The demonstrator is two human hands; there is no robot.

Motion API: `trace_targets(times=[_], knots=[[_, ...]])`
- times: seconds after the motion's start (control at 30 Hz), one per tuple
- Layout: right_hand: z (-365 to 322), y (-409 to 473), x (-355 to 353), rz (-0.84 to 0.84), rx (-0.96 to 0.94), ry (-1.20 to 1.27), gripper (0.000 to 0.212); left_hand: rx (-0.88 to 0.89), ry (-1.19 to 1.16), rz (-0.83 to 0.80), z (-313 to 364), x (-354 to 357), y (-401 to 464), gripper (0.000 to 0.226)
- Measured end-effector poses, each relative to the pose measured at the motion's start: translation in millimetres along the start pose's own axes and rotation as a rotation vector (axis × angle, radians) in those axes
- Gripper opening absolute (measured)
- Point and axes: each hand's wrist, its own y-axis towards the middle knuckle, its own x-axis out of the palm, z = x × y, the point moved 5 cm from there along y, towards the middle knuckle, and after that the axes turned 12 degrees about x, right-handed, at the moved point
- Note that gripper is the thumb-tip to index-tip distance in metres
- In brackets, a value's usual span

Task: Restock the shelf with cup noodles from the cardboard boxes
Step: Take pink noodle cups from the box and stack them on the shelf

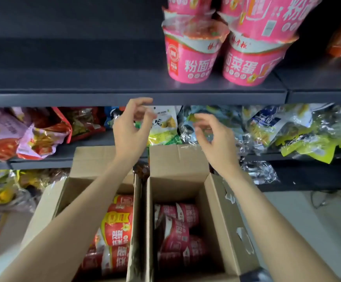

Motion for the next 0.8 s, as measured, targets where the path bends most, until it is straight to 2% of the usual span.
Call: trace_targets(times=[0.13, 0.2, 0.3, 0.37, 0.43, 0.57, 0.67, 0.73, 0.8], knots=[[62.3, -56.6, 53.4, -0.39, 0.134, -0.21, 0.024, -0.198, 0.106, -0.153, -50.6, -2.1, -86.3, 0.018], [94.0, -87.8, 80.2, -0.575, 0.191, -0.371, 0.03, -0.28, 0.249, -0.328, -76.5, 3.6, -128.0, 0.021], [133.5, -128.9, 121.8, -0.804, 0.224, -0.451, 0.043, -0.389, 0.548, -0.664, -110.5, 12.3, -183.8, 0.054], [160.6, -156.8, 149.6, -0.939, 0.248, -0.566, 0.056, -0.517, 0.623, -0.769, -127.5, 10.9, -210.5, 0.073], [186.9, -183.8, 171.9, -1.06, 0.317, -0.642, 0.071, -0.564, 0.609, -0.774, -139.2, 9.0, -225.3, 0.076], [231.4, -212.9, 209.7, -1.184, 0.386, -0.752, 0.093, -0.515, 0.61, -0.787, -153.2, 7.0, -232.8, 0.071], [250.1, -228.5, 238.6, -1.252, 0.337, -0.859, 0.087, -0.462, 0.585, -0.778, -156.3, 8.2, -233.2, 0.065], [259.7, -238.5, 254.4, -1.238, 0.325, -0.857, 0.083, -0.403, 0.574, -0.775, -155.3, 10.7, -234.6, 0.059], [267.3, -244.3, 263.2, -1.18, 0.334, -0.821, 0.091, -0.394, 0.559, -0.773, -155.8, 11.6, -235.0, 0.056]])
